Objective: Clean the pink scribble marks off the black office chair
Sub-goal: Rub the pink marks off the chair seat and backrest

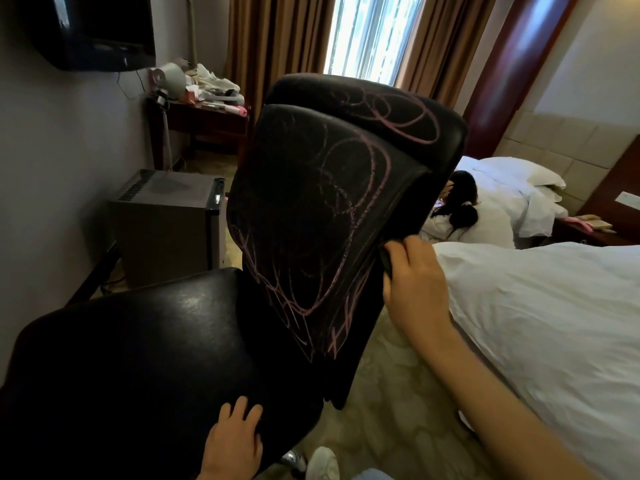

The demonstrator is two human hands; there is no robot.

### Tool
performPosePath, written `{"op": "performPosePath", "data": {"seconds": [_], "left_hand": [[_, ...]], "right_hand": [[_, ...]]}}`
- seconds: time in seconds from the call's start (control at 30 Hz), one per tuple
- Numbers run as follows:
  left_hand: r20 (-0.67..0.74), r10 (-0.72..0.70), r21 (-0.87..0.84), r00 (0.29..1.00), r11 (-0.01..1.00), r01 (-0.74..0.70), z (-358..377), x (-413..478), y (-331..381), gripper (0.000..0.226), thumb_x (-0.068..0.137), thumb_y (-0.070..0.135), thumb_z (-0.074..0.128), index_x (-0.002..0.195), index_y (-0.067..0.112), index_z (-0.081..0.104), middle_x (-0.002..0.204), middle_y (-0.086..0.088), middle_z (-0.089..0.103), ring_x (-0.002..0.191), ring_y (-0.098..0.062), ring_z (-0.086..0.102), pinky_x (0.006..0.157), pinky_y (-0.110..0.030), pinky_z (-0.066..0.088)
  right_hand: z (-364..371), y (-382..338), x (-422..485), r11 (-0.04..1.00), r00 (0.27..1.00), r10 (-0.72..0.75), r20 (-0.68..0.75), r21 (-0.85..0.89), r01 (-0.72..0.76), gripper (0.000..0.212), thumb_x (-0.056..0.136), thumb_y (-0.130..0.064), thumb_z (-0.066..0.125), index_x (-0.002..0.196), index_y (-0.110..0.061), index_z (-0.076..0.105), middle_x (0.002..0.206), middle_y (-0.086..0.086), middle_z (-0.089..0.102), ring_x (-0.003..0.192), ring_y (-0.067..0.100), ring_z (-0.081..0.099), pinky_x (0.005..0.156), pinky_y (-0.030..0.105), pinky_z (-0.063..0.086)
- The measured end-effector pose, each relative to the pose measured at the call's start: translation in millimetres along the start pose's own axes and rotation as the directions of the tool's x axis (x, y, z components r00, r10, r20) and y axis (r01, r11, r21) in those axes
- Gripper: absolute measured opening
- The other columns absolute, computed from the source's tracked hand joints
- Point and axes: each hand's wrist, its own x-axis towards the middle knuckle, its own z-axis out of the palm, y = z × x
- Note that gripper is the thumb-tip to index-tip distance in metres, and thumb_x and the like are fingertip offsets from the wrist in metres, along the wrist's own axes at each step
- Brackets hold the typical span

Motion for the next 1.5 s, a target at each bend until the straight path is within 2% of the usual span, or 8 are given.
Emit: {"op": "performPosePath", "data": {"seconds": [0.27,0.4,0.63,0.87,0.97,1.07,1.3,1.5], "left_hand": [[-0.061,-0.013,0.025,0.998,1.000,0.015,8.2,-0.5,0.4,0.053,0.094,0.038,0.041,0.145,0.031,0.028,0.152,0.003,0.020,0.131,-0.018,0.028,0.096,-0.020,0.040],[-0.080,-0.044,0.040,0.996,0.998,0.048,19.4,2.5,-7.1,0.053,0.091,0.040,0.047,0.143,0.033,0.034,0.149,0.003,0.027,0.129,-0.018,0.034,0.092,-0.021,0.043],[-0.061,0.019,0.036,0.998,0.999,-0.017,36.0,11.2,-18.7,0.061,0.021,0.045,0.083,0.079,0.031,0.073,0.086,0.003,0.067,0.061,-0.017,0.059,0.036,-0.014,0.038],[-0.052,0.150,0.140,0.987,0.980,-0.141,32.0,20.6,-22.8,0.050,0.050,0.058,0.041,0.094,0.039,0.054,0.096,0.006,0.054,0.073,-0.017,0.043,0.039,-0.017,0.044],[-0.080,0.145,0.195,0.986,0.972,-0.127,19.6,23.4,-18.9,0.050,0.076,0.056,0.051,0.123,0.039,0.049,0.124,0.002,0.050,0.105,-0.024,0.051,0.074,-0.033,0.054],[-0.127,0.082,0.176,0.989,0.983,-0.059,21.0,23.1,-19.0,0.048,0.057,0.065,0.051,0.096,0.040,0.065,0.107,-0.001,0.049,0.082,-0.023,0.056,0.051,-0.034,0.054],[-0.163,0.116,0.188,0.980,0.979,-0.085,45.5,25.8,-30.5,0.046,0.065,0.047,0.040,0.099,0.032,0.068,0.111,-0.002,0.045,0.086,-0.024,0.041,0.052,-0.036,0.054],[-0.235,0.160,0.068,0.959,0.987,-0.148,54.9,27.8,-31.3,0.048,0.052,0.051,0.034,0.095,0.031,0.045,0.097,-0.002,0.043,0.072,-0.018,0.032,0.038,-0.023,0.046]], "right_hand": [[8.8,-17.9,-41.8,0.999,0.988,0.032,0.151,0.027,-0.037,0.029,0.067,-0.004,0.077,0.093,-0.003,0.067,0.088,0.012,0.057,0.072,0.028,0.055,0.054,0.037,0.050],[-27.6,-3.7,-6.8,0.995,0.999,0.033,-0.040,0.094,-0.030,0.030,0.075,-0.006,0.069,0.105,0.000,0.064,0.093,0.018,0.055,0.081,0.034,0.054,0.064,0.038,0.048],[-22.1,11.4,45.6,0.978,0.991,-0.066,-0.119,-0.204,0.041,0.019,0.072,0.003,0.068,0.090,0.002,0.062,0.086,0.019,0.055,0.071,0.034,0.051,0.054,0.036,0.044],[9.5,-7.2,-1.5,0.974,0.998,-0.005,-0.069,-0.226,-0.011,0.027,0.065,0.009,0.064,0.091,0.003,0.060,0.081,0.017,0.052,0.068,0.032,0.050,0.051,0.037,0.042],[20.7,-13.2,-24.8,0.984,0.999,0.019,-0.038,-0.176,-0.025,0.033,0.064,0.007,0.070,0.096,0.003,0.063,0.083,0.017,0.055,0.066,0.031,0.051,0.050,0.036,0.043],[34.1,-19.5,-49.8,0.990,0.999,0.041,-0.011,-0.135,-0.042,0.035,0.060,0.005,0.075,0.093,0.000,0.065,0.080,0.014,0.056,0.065,0.027,0.051,0.048,0.034,0.042],[40.6,-25.8,-83.3,0.987,0.981,0.116,0.153,0.094,-0.132,0.036,0.064,-0.003,0.080,0.098,-0.005,0.068,0.087,0.008,0.057,0.072,0.024,0.056,0.055,0.031,0.050],[-15.4,-13.3,-8.8,0.950,0.969,0.193,-0.156,0.278,-0.144,0.029,0.080,-0.005,0.065,0.109,-0.003,0.060,0.099,0.016,0.054,0.090,0.030,0.052,0.074,0.031,0.040]]}}
